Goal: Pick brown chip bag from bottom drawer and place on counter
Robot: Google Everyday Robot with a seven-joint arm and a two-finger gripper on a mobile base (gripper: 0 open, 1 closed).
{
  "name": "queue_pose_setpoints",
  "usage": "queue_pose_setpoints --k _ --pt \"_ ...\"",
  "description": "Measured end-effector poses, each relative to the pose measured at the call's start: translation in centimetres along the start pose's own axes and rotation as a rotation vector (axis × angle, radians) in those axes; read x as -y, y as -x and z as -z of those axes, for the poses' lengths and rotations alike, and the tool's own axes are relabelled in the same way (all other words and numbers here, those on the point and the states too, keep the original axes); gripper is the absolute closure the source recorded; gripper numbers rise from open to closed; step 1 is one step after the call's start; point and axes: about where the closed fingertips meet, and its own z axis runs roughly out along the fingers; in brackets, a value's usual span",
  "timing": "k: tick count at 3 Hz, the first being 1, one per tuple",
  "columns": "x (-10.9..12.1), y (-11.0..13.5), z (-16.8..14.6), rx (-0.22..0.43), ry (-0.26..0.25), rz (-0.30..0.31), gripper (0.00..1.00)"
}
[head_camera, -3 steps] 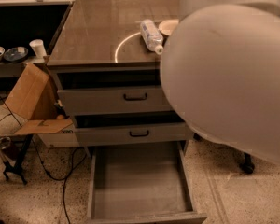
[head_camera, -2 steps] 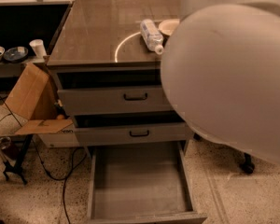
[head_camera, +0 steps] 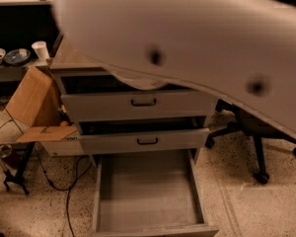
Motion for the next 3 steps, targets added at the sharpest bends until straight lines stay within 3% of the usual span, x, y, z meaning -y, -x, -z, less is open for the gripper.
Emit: queue_pose_setpoints --k 1,2,3 --pt "-7.4 -5.1 -2.5 -0.068 0.112 -0.141 1.0" --pt "-12.3 -10.6 -3.9 -0.162 0.176 -0.235 1.0" --pt "-13.8 -17.9 -4.3 -0.292 0.174 -0.265 1.0"
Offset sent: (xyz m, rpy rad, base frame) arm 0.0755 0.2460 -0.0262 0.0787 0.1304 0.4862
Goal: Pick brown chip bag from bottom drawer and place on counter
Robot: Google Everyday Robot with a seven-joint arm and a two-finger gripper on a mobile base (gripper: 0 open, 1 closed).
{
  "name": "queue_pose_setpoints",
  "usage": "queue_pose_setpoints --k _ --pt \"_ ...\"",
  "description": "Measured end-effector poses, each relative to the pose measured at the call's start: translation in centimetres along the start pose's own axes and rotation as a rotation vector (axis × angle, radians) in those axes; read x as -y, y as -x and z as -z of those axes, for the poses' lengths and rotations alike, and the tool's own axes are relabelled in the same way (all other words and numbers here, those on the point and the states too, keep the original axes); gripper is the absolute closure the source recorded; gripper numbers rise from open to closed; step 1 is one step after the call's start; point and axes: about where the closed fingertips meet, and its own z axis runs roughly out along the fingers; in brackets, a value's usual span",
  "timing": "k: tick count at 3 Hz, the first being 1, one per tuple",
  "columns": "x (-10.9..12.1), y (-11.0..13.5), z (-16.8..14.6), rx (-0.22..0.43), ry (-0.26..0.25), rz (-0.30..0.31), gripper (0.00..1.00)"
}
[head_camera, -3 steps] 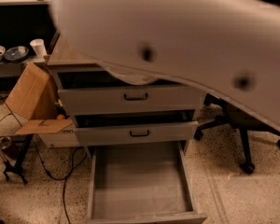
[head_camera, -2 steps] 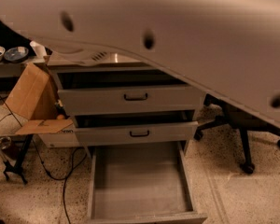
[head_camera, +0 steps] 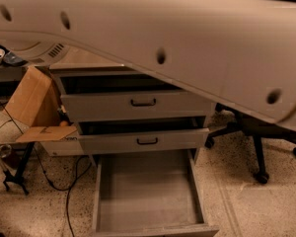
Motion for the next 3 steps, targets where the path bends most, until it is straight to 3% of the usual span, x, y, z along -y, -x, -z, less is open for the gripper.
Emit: queue_pose_setpoints --k 1,2,3 --pt "3.6 -6.0 -1.0 -0.101 -0.083 -0.014 1.0" --pt "8.4 -9.7 -1.7 -0.153 -0.193 -0.003 1.0" --pt "13.4 -11.0 -2.9 -0.15 -0.303 0.028 1.0"
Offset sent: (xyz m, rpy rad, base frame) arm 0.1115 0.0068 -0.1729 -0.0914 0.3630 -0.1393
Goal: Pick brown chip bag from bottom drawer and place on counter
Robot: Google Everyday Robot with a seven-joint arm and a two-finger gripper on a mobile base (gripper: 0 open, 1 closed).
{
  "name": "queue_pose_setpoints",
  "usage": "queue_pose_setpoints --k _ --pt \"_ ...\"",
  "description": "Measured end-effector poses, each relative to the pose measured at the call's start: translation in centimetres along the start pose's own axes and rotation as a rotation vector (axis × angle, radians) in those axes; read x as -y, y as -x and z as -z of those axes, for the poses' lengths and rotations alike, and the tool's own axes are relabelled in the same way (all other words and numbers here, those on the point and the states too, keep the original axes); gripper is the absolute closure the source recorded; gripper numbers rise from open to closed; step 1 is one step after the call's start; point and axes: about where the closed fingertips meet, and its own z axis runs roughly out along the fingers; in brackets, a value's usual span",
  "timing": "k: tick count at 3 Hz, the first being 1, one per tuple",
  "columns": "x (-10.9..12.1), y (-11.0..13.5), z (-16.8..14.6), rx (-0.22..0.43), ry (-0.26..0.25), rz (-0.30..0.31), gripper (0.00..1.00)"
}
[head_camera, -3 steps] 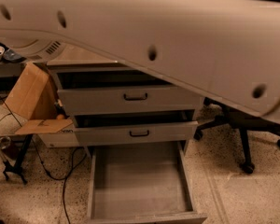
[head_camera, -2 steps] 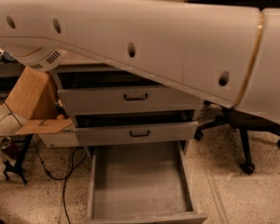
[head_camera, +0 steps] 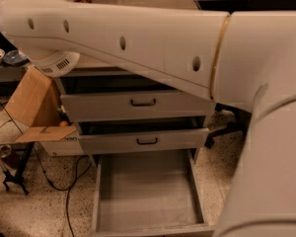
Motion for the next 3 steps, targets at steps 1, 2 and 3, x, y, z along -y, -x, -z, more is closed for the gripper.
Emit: queue_pose_setpoints --k 1,2,3 --pt "5.0 -1.6 -2.7 0.008 -0.125 0.045 1.0" --pt "7.1 -3.0 -3.8 0.002 -0.174 0.072 1.0" --pt "7.6 -3.7 -4.7 -0.006 -0.156 0.05 1.0"
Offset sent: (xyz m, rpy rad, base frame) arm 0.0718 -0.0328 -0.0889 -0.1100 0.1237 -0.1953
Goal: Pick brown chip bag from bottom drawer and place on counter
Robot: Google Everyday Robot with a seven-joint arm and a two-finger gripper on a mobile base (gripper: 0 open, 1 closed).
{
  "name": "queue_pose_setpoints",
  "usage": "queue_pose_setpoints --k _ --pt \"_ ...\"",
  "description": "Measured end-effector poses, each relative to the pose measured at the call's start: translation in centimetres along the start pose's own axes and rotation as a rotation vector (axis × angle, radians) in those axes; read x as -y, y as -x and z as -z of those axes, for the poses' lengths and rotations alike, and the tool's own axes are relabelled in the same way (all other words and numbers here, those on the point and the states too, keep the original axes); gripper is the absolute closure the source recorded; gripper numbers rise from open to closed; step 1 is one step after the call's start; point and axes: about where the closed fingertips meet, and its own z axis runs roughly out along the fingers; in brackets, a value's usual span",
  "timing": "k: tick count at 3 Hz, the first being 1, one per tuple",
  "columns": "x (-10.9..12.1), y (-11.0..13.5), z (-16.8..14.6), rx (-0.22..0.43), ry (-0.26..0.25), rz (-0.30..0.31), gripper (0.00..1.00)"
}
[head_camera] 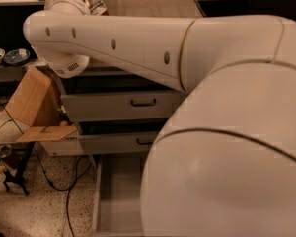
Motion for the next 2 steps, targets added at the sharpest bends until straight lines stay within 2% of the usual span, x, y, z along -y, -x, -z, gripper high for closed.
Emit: queue_pose_setpoints --k 1,2 --pt "-1.1 0.2 -0.7 -0.02 0.081 -0.049 0.81" --pt "-3.0 0.3 -0.6 -0.058 0.184 -0.069 0.58"
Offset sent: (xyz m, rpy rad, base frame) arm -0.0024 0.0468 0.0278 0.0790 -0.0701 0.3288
